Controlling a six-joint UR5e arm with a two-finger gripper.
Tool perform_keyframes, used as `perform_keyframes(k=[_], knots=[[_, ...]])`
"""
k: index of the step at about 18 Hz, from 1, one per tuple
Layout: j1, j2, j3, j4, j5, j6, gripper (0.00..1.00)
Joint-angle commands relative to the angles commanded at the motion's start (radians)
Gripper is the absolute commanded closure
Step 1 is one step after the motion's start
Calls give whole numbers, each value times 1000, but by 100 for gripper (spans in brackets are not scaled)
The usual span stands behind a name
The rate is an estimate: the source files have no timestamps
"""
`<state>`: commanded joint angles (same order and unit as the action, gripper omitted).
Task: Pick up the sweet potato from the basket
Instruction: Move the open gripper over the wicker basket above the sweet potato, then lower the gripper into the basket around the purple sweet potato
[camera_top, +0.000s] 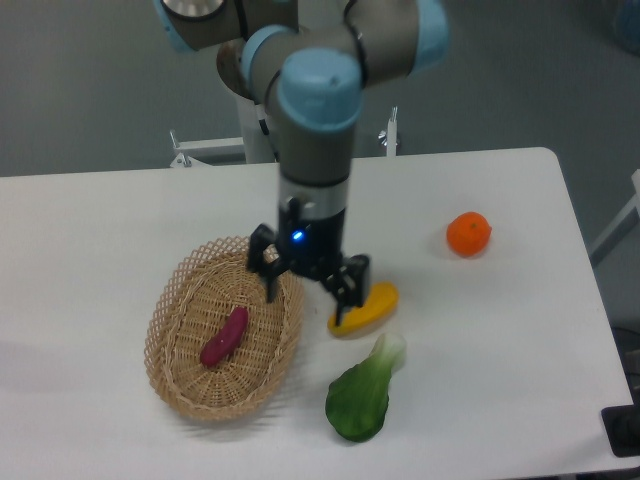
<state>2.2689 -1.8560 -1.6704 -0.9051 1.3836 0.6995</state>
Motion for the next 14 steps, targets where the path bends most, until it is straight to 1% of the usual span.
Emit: perform_keyframes(k=[3,5,11,14], knots=[[-14,-29,-46,0,0,15,0],[-31,-57,-65,2,11,23,0],[-81,-136,-69,8,23,14,0],[-106,-150,-83,47,34,6,0]])
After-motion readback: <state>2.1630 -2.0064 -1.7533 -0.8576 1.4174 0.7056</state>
